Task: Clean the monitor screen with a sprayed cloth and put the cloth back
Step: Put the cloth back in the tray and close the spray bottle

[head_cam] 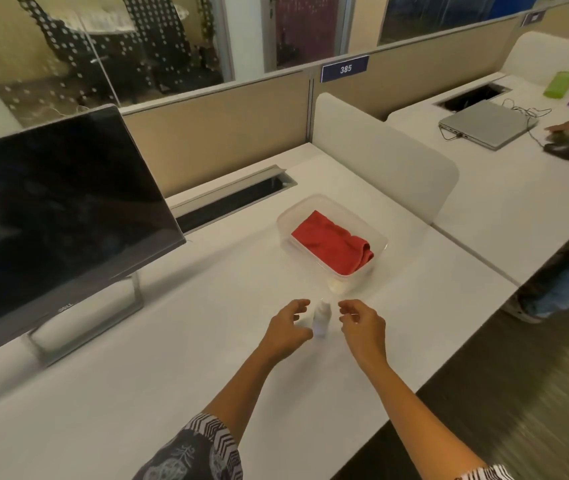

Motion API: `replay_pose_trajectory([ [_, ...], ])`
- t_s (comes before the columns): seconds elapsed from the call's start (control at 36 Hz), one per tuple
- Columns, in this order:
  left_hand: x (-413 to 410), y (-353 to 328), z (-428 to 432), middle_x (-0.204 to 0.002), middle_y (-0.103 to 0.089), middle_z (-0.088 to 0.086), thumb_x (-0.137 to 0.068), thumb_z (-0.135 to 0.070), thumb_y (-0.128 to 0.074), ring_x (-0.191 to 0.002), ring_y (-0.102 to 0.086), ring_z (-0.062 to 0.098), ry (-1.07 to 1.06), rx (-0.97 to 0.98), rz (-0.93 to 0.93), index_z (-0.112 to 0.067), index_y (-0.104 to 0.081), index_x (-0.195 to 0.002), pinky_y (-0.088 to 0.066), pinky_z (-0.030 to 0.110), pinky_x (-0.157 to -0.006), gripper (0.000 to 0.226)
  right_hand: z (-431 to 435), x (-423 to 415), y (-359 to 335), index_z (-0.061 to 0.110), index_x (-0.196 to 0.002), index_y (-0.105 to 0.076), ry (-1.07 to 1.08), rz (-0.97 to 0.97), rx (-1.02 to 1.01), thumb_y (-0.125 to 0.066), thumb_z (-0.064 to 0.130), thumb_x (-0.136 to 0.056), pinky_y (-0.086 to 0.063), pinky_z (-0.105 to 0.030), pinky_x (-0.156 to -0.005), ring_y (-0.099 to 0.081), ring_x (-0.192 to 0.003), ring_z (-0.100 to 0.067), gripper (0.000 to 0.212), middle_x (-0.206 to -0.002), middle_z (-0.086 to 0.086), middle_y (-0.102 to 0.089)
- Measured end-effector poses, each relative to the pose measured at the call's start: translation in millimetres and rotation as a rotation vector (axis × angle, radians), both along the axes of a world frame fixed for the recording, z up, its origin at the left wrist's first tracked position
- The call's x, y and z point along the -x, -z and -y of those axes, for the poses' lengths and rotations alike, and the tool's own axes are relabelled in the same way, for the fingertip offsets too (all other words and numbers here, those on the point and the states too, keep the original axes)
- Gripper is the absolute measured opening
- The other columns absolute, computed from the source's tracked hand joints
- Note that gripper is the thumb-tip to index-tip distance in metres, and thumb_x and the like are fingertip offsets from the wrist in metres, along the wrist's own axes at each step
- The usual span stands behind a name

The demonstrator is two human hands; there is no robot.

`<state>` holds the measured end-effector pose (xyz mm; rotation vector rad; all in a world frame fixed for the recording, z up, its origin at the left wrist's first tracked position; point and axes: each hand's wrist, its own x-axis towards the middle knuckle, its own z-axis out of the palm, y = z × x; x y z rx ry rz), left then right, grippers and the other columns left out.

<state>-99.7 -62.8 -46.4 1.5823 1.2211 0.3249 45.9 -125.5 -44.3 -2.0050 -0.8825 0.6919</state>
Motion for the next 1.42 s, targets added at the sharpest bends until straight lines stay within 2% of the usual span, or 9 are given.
replay_pose_trajectory([
  [0.19,-3,6,3,-0.141,-0.051,-0.004,-0.08,-0.023,-0.076,-0.12,-0.051,0.015,0.018,-0.089,0.047,-0.024,-0.047,-0.138,-0.043,0.029,-0.097,0.065,6,22,12,0.008,-0.118,-0.069,-0.07,0.017,0.095,-0.057,0.015,-0.098,-0.049,-0.026,-0.089,-0.065,-0.098,-0.021,0.024,-0.114,-0.009,-0.071],
  [0.39,7,9,1,-0.106,-0.064,-0.011,-0.081,-0.024,-0.076,-0.101,-0.06,0.014,-0.08,-0.147,0.092,-0.018,-0.064,-0.116,-0.047,0.028,-0.086,0.038,0,35,23,0.009,-0.117,-0.071,-0.154,0.033,0.059,-0.056,0.013,-0.099,-0.045,-0.019,-0.084,-0.066,-0.098,-0.019,0.024,-0.112,-0.007,-0.072],
  [0.53,18,9,0,-0.102,-0.066,-0.012,-0.082,-0.028,-0.075,-0.099,-0.063,0.012,-0.155,-0.168,0.066,-0.025,-0.066,-0.114,-0.046,0.024,-0.085,0.033,-20,24,28,0.012,-0.132,-0.06,-0.2,0.256,0.016,-0.056,0.009,-0.098,-0.048,-0.031,-0.099,-0.057,-0.121,-0.025,0.034,-0.133,-0.009,-0.058],
  [0.64,25,6,0,-0.099,-0.067,-0.011,-0.083,-0.027,-0.074,-0.094,-0.062,0.01,-0.191,-0.201,0.026,-0.024,-0.067,-0.112,-0.047,0.025,-0.085,0.03,-39,18,33,0.021,-0.147,-0.041,-0.412,0.559,0.16,-0.051,0.008,-0.1,-0.048,-0.034,-0.099,-0.039,-0.136,-0.026,0.05,-0.152,-0.009,-0.039],
  [0.78,30,6,-5,-0.104,-0.071,-0.006,-0.081,-0.03,-0.073,-0.096,-0.063,0.013,-0.194,-0.245,-0.054,-0.023,-0.067,-0.11,-0.05,0.031,-0.084,0.03,-50,15,34,0.014,-0.135,-0.051,-0.575,0.742,0.268,-0.047,0.009,-0.101,-0.047,-0.027,-0.095,-0.044,-0.126,-0.021,0.035,-0.135,-0.007,-0.049],
  [1.03,35,8,-14,-0.102,-0.07,-0.01,-0.078,-0.041,-0.076,-0.092,-0.064,0.01,-0.228,-0.284,-0.084,-0.026,-0.068,-0.109,-0.051,0.03,-0.081,0.035,-66,24,-11,0.008,-0.114,-0.066,-0.437,0.265,-0.054,-0.068,0.01,-0.091,-0.047,-0.019,-0.083,-0.065,-0.096,-0.016,0.023,-0.108,-0.006,-0.071],
  [1.11,33,9,-15,-0.102,-0.069,-0.011,-0.077,-0.042,-0.076,-0.091,-0.063,0.009,-0.251,-0.265,-0.048,-0.026,-0.069,-0.108,-0.051,0.029,-0.081,0.036,-67,27,-38,0.01,-0.108,-0.07,-0.455,0.194,-0.181,-0.071,0.011,-0.088,-0.055,-0.025,-0.083,-0.066,-0.09,-0.013,0.02,-0.1,-0.002,-0.072],
  [1.22,30,12,-15,-0.102,-0.067,-0.011,-0.077,-0.041,-0.077,-0.092,-0.061,0.01,-0.286,-0.244,-0.002,-0.025,-0.07,-0.108,-0.051,0.03,-0.084,0.035,-65,30,-58,0.011,-0.111,-0.072,-0.569,0.256,-0.269,-0.071,0.01,-0.089,-0.058,-0.027,-0.082,-0.066,-0.09,-0.014,0.022,-0.104,-0.002,-0.069],
  [1.42,31,18,-9,-0.095,-0.067,-0.017,-0.077,-0.035,-0.078,-0.087,-0.063,0.003,-0.317,-0.252,0.062,-0.03,-0.071,-0.102,-0.054,0.029,-0.084,0.026,-60,37,-52,0.013,-0.126,-0.066,-0.75,0.459,-0.168,-0.059,0.01,-0.096,-0.049,-0.025,-0.095,-0.059,-0.107,-0.018,0.031,-0.117,-0.005,-0.062],
])
